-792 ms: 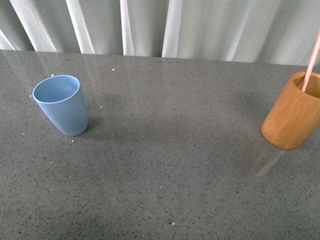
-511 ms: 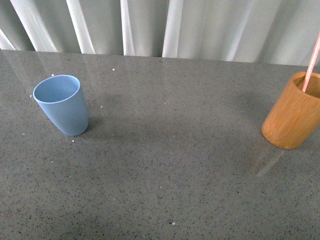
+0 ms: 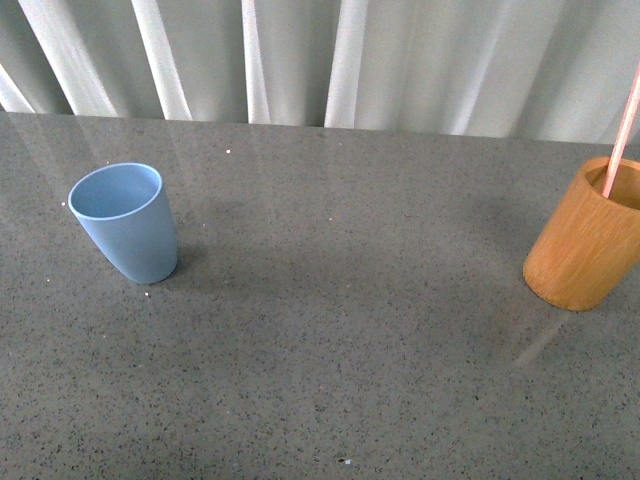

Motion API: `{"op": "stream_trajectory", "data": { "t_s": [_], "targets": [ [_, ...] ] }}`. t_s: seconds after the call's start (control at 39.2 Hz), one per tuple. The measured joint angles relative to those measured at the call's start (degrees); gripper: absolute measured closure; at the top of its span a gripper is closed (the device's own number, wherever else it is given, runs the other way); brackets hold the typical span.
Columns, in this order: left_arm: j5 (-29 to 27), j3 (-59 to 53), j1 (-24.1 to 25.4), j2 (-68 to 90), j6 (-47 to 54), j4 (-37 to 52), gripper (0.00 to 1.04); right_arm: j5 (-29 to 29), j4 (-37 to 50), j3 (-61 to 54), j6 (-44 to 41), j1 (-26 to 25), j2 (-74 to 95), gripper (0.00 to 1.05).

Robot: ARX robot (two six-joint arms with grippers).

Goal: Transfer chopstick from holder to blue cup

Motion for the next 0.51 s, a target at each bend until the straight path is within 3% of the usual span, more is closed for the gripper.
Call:
{"op": "stream_trajectory", "data": {
  "t_s": [0.51],
  "targets": [
    [0.0, 0.0, 0.0, 0.0, 0.0, 0.0, 0.07, 0.0, 0.0, 0.0, 0.0, 0.0, 0.0, 0.1]
  ]
}}
